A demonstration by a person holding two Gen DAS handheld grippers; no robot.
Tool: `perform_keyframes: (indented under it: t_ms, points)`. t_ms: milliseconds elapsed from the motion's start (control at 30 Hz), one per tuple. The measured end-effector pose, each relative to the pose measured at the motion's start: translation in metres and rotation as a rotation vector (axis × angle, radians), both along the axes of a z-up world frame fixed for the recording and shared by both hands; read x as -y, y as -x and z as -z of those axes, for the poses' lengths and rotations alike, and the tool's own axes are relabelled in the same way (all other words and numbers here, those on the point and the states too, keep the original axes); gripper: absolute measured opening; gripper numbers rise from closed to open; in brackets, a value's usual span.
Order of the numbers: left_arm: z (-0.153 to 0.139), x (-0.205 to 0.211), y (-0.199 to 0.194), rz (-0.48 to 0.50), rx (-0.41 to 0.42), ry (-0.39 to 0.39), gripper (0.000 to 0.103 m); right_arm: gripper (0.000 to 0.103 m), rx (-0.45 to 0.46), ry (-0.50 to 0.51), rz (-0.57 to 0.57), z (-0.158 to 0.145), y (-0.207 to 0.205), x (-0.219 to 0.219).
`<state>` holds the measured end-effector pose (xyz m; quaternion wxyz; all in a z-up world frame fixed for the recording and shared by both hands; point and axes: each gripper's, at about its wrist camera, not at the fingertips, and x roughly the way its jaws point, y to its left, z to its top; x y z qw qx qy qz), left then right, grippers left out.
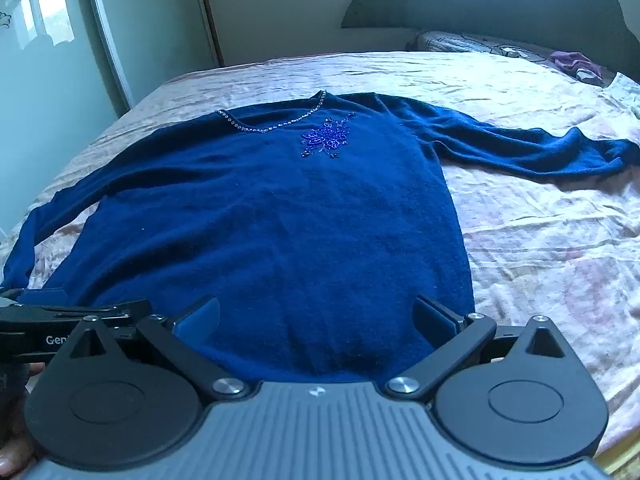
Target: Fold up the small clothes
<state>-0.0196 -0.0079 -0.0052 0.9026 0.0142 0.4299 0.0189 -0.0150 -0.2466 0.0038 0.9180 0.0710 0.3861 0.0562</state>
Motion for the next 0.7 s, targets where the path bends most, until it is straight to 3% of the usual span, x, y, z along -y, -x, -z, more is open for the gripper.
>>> perform_keyframes:
  t_ms: [700]
  points:
    - [0.0044,-0.0025,-0.0001,-0.018,-0.015,-0.003,0.102,0.103,-0.006,0.003,-0.002,0.0015,0.0002,0.0004]
